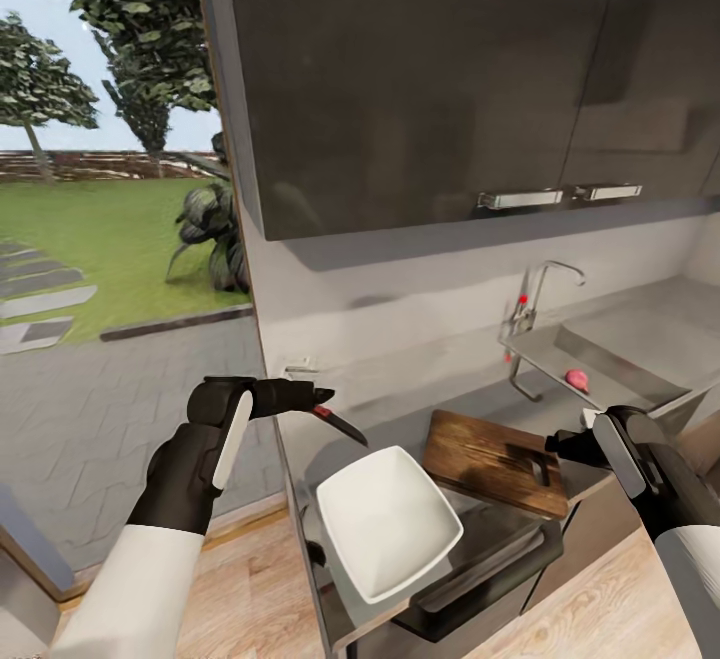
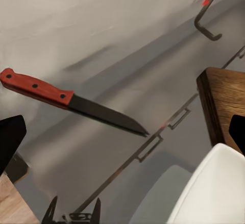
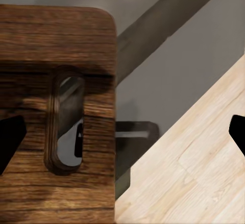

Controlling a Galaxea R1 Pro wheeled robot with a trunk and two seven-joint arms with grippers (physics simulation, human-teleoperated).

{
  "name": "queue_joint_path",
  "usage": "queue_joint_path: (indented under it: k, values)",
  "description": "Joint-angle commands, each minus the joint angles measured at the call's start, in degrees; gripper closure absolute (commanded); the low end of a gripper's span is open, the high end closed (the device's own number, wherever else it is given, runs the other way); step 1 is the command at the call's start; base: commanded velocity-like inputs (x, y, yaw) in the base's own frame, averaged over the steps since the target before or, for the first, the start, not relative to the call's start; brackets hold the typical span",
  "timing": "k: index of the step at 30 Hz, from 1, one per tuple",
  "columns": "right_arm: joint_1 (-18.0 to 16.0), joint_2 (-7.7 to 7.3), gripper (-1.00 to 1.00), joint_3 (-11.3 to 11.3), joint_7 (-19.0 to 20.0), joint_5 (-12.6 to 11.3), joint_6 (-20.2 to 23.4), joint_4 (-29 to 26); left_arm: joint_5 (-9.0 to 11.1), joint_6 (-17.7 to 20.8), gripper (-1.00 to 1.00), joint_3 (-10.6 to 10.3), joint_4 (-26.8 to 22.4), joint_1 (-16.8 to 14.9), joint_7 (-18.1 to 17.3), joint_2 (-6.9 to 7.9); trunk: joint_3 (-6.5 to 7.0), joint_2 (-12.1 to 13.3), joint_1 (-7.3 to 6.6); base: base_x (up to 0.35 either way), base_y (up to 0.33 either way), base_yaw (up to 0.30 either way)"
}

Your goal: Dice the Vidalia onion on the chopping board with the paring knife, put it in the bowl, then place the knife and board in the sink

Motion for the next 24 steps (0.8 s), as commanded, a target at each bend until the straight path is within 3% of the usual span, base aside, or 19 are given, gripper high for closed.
queue_joint_path:
  k: [1,24]
  values:
    - [0.0,-0.02,-1.0,0.0,-0.5,-0.6,0.2,-0.1,0.0,0.3,-1.0,0.0,0.0,-0.1,-0.1,-0.02,-0.14,-0.1,0.04,0.0,0.0,0.061]
    - [0.0,-0.02,-1.0,0.0,-0.5,-0.6,0.2,-0.1,0.0,0.3,-1.0,0.0,0.0,0.0,-0.1,-0.02,-1.05,-0.1,0.04,0.0,0.0,0.007]
